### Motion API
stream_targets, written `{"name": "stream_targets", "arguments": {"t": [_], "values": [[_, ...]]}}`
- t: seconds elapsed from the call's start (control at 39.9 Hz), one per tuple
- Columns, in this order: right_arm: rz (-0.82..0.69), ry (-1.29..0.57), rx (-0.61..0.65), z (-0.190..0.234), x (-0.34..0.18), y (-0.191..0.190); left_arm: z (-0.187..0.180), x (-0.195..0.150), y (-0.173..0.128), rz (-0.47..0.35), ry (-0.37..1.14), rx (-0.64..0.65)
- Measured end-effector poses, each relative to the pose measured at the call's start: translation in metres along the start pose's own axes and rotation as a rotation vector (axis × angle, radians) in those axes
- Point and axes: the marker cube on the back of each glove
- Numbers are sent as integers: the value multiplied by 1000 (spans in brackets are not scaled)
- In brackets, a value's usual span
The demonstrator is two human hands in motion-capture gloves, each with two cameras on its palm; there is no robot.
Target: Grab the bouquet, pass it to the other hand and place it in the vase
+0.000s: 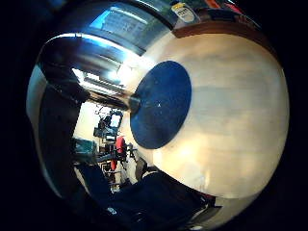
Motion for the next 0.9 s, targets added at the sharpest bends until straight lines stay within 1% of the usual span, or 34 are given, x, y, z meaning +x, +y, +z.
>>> {"name": "stream_targets", "arguments": {"t": [0.08,0.15,0.23,0.35,0.45,0.53,0.6,0.68,0.78,0.9], "values": [[-9,7,-14,11,-4,2,16,6,-3,4,23,15],[-17,27,-4,20,0,-2,20,5,-11,-6,82,88],[-4,26,-2,26,4,-5,19,2,-17,-39,101,168],[39,8,-41,37,8,-5,16,2,-22,-53,109,263],[59,28,-90,43,10,-5,12,5,-20,-67,79,360],[62,78,-150,43,10,-7,2,8,-21,-77,92,423],[35,152,-218,35,-2,-7,-12,26,-16,-69,143,470],[-10,198,-241,25,-18,-5,-31,48,-8,-40,163,514],[-13,222,-209,15,-23,-9,-51,75,2,-11,126,573],[10,233,-170,10,-23,-12,-66,117,19,48,81,649]]}}
